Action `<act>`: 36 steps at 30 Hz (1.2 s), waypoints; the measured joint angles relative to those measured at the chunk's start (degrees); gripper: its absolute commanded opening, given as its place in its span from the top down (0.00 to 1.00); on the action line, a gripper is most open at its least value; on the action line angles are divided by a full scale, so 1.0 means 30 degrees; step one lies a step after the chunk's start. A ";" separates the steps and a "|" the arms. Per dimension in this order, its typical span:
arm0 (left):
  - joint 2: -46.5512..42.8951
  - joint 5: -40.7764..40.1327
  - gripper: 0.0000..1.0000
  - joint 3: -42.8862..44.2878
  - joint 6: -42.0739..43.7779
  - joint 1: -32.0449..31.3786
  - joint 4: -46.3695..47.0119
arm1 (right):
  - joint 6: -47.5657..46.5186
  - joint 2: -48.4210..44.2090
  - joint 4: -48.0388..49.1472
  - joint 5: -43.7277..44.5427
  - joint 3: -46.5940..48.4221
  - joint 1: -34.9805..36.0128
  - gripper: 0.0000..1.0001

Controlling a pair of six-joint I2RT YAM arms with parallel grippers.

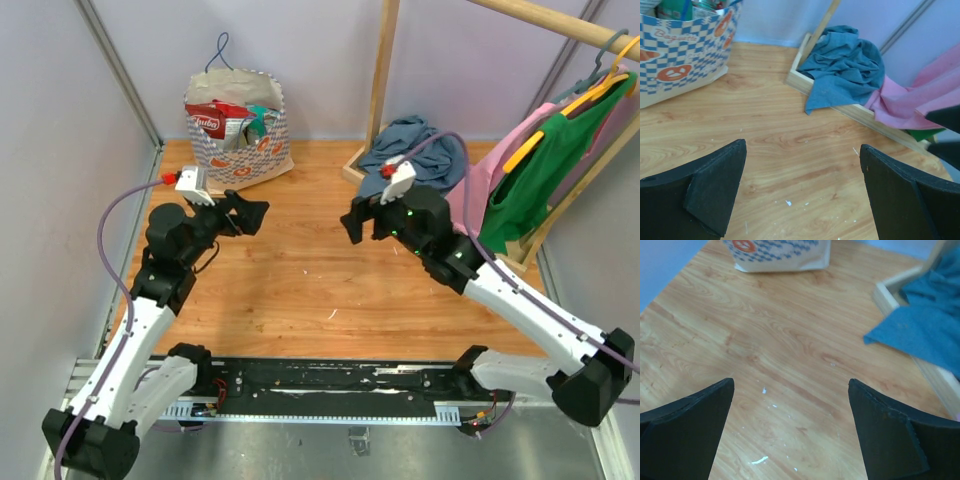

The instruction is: Take the snacks out of the paper bag

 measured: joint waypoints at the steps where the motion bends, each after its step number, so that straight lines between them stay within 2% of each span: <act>1: 0.0262 0.0066 0.00 0.0051 -0.0029 0.0240 0.0153 | -0.0619 0.0335 -0.0554 0.1253 0.0714 0.0969 0.02; 4: 0.1304 0.0976 0.00 0.0321 -0.0576 0.1537 0.0933 | -0.4058 0.0976 -0.0627 0.6135 0.3235 0.5785 0.02; 6: 0.2106 0.2455 0.00 0.0379 -0.1399 0.2885 0.1894 | -0.6193 0.1027 -0.0532 0.8961 0.4772 0.7890 0.02; 8: 0.2703 0.3417 0.00 0.0379 -0.2171 0.4014 0.2572 | -0.8553 0.1056 -0.0131 1.2633 0.6827 0.8823 0.02; 11: 0.2849 0.3672 0.00 0.0357 -0.2514 0.4437 0.2878 | -1.3194 0.0911 0.2579 1.8258 0.8881 0.8794 0.02; 13: 0.2747 0.3504 0.00 0.0372 -0.2280 0.4175 0.2856 | -1.7690 0.0612 0.6360 2.1362 0.8961 0.8794 0.02; 16: 0.3126 0.3519 0.00 0.0845 -0.1537 0.3177 0.2674 | -2.4152 0.0248 1.2590 2.3933 0.8276 0.8786 0.02; 18: 0.4167 0.3599 0.00 0.2055 -0.0933 0.1872 0.2361 | -2.6928 0.0095 1.5161 2.4815 0.8080 0.8765 0.02; 21: 0.6805 0.2943 0.00 0.5319 0.0379 -0.1486 0.1887 | -2.9033 -0.0138 1.6611 2.5434 0.8269 0.8138 0.02; 24: 0.9151 0.2477 0.00 0.8349 0.1486 -0.4306 0.1712 | -2.9266 -0.0627 1.5875 2.5777 0.9041 0.6113 0.02; 26: 0.9850 0.2535 0.00 0.9224 0.1712 -0.5020 0.1865 | -2.8086 -0.1421 1.3937 2.5857 0.9340 0.4058 0.01; 30: 1.0142 0.2674 0.00 0.9362 0.1647 -0.5049 0.2273 | -2.2127 -0.2535 0.6564 2.5245 1.1213 -0.0969 0.02; 32: 1.0273 0.2827 0.00 0.9362 0.1603 -0.5042 0.2353 | -1.8680 -0.2237 0.2739 2.4480 1.3260 -0.3053 0.02; 36: 1.0448 0.3111 0.00 0.9355 0.1537 -0.5049 0.2361 | -1.3121 -0.0408 -0.3031 2.2280 1.7056 -0.4517 0.02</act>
